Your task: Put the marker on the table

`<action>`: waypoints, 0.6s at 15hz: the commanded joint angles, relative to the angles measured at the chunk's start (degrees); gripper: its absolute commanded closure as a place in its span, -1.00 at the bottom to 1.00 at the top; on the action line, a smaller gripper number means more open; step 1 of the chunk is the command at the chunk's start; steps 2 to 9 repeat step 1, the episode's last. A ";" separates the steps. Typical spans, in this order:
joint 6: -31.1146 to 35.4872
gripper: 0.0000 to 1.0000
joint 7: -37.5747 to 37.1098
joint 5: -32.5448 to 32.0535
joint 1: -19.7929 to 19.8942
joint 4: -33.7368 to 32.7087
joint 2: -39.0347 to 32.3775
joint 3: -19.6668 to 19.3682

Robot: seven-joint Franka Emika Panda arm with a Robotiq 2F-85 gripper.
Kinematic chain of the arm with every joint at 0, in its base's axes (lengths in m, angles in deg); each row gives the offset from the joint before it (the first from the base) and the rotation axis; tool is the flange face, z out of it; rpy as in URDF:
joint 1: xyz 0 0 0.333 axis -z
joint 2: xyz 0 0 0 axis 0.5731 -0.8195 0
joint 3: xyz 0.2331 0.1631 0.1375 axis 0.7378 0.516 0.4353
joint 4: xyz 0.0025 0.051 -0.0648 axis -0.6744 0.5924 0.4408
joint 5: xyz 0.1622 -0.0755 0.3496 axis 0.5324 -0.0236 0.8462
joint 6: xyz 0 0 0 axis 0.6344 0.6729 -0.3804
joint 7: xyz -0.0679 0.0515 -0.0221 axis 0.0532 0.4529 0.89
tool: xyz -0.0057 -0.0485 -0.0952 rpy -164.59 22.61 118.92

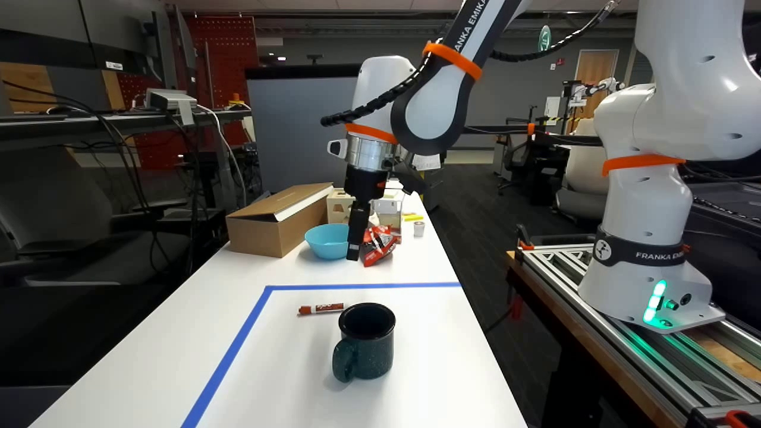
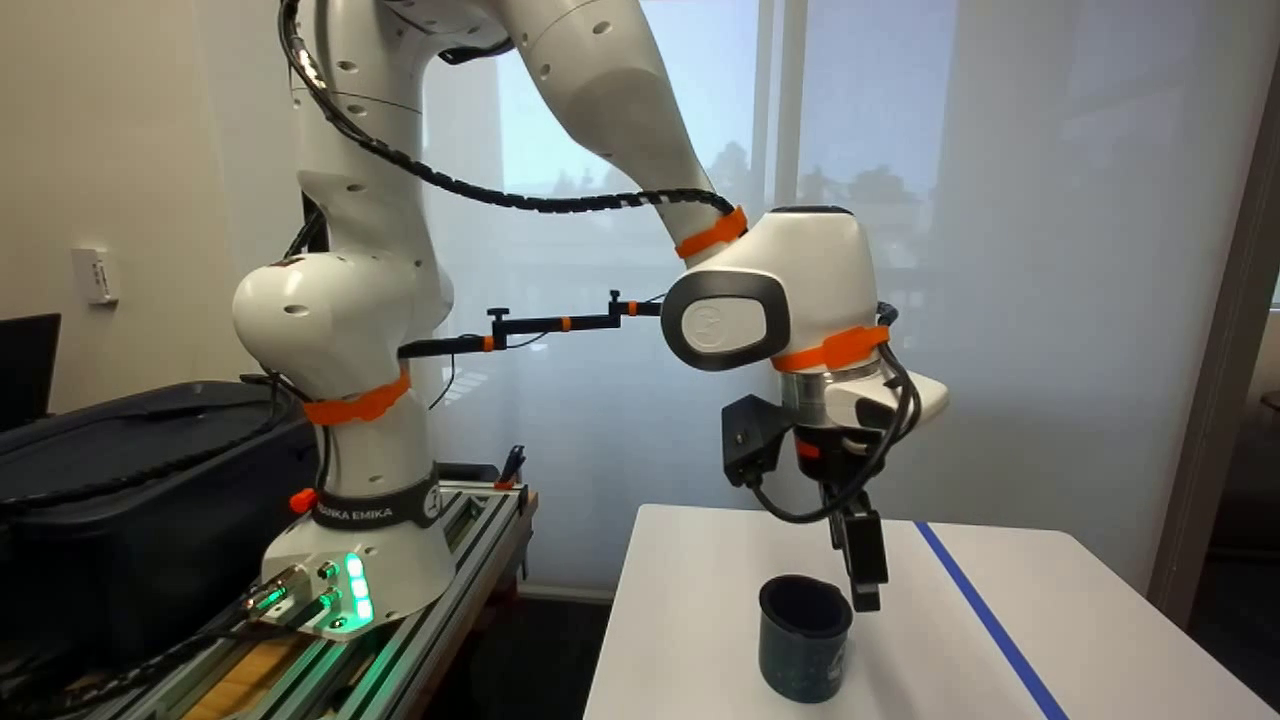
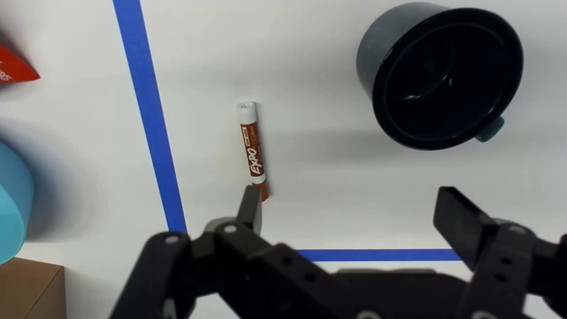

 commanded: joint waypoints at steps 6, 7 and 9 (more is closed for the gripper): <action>-0.11 -1.00 -0.50 -0.50 0.99 0.01 0.08 0.99; -0.11 -1.00 -0.50 -0.50 0.99 0.01 0.08 0.99; -0.11 -1.00 -0.50 -0.50 0.99 0.01 0.08 0.99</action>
